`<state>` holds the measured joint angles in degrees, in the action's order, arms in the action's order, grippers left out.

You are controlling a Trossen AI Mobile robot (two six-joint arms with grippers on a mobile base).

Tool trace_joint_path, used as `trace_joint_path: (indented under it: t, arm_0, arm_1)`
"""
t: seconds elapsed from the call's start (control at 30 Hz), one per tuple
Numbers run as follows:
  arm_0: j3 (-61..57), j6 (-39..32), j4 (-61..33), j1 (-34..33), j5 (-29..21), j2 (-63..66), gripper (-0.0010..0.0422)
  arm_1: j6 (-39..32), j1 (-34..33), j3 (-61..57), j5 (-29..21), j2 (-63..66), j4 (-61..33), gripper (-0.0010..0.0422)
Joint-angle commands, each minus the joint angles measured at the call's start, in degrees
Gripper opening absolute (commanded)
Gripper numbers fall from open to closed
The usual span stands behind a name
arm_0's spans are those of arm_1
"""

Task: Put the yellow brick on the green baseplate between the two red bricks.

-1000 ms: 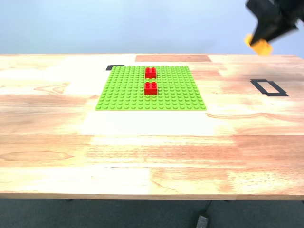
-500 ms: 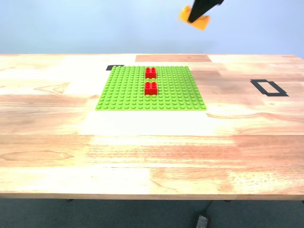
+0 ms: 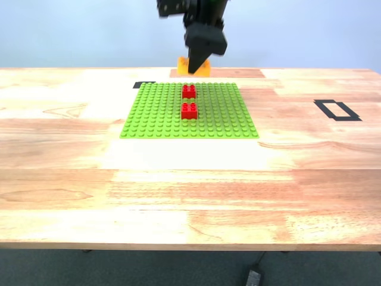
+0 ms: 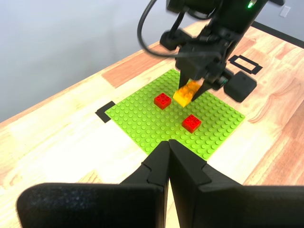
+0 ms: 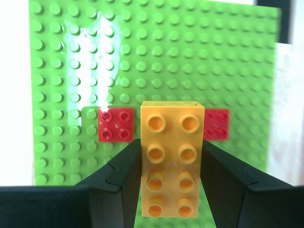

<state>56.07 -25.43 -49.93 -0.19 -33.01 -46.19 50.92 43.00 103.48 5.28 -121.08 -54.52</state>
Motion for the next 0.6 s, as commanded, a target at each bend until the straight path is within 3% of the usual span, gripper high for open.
trace_joint_path:
  t: [0.03, 0.6]
  arm_0:
    - [-0.5, 0.0, 0.2, 0.0, 0.0, 0.1, 0.0000]
    - [-0.6, 0.0, 0.1, 0.0, 0.0, 0.3, 0.0000]
  arm_1:
    - [0.2, 0.6, 1.0, -0.3, -2.5, -0.1, 0.0026]
    - [0.4, 0.3, 0.3, -1.2, -7.5, 5.3, 0.0026]
